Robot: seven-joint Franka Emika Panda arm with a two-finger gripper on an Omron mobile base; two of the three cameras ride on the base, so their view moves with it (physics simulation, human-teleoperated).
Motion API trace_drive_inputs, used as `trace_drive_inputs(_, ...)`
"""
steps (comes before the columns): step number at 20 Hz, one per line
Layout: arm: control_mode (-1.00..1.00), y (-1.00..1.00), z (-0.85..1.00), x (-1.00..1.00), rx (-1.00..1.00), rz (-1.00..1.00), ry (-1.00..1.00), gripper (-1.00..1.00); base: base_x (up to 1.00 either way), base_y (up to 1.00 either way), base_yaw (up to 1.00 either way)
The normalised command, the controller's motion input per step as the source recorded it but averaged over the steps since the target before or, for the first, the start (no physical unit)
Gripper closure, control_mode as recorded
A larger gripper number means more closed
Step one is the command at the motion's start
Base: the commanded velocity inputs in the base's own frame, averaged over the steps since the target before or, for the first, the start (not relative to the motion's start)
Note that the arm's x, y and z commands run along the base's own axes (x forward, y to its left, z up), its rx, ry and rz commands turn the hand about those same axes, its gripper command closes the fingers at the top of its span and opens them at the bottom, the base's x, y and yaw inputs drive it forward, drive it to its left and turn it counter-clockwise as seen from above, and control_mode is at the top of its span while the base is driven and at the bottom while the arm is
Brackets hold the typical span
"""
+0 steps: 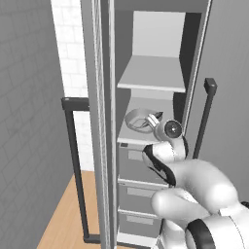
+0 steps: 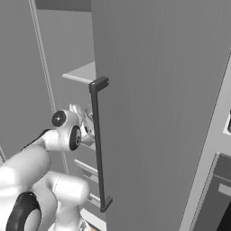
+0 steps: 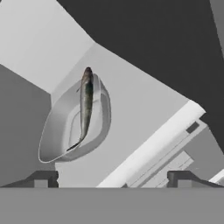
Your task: Take the meat container that has the fish and place it on the second highest rack of the freezer. Then take the vegetable container that has the mushroom and garlic and place it on the highest rack of the freezer.
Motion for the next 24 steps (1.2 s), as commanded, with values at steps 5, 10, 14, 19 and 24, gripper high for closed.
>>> trace_drive_inputs(5, -1.00, 0.00, 0.85, -1.00, 0.05, 0.02, 0.08, -1.00, 0.00, 0.00, 0.00)
trace_drive_inputs(10, -1.00, 0.00, 0.71, -1.00, 0.01, 0.06, 0.05, -1.00, 0.00, 0.00, 0.00)
trace_drive_inputs(14, -1.00, 0.05, 0.48, -0.83, -0.01, 0.06, 0.15, -1.00, 0.00, 0.00, 0.00)
trace_drive_inputs(19, -1.00, -0.18, 0.53, -1.00, -0.01, 0.07, 0.09, -1.00, 0.00, 0.00, 0.00)
trace_drive_inputs(24, -1.00, 0.00, 0.30, -1.00, 0.00, 0.02, 0.00, -1.00, 0.00, 0.00, 0.00)
